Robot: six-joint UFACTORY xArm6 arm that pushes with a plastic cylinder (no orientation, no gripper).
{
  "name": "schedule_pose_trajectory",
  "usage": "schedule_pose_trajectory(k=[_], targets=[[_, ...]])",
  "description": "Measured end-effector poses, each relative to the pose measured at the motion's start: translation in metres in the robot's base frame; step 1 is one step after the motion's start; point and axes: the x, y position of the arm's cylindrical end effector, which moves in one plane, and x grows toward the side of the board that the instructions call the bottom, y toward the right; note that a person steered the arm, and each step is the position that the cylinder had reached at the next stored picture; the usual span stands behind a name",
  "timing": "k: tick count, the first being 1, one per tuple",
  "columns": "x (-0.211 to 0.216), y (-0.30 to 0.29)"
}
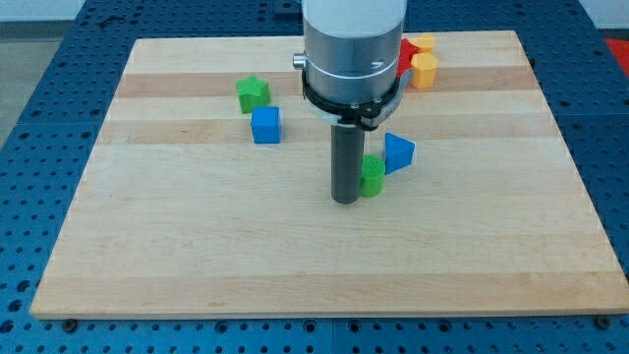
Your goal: Push blue cube closer to the green circle
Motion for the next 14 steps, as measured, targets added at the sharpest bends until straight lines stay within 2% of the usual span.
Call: schedule_pose_trajectory(k=[3,4,5,6,8,10,13,14], targets=[[-0.027,0.017],[-0.026,-0.015],[-0.028,-0.079],[-0.053,-0.128],[-0.118,-0.154],[-0.12,-0.106],[-0.082,-0.05],[-0.081,-0.026]])
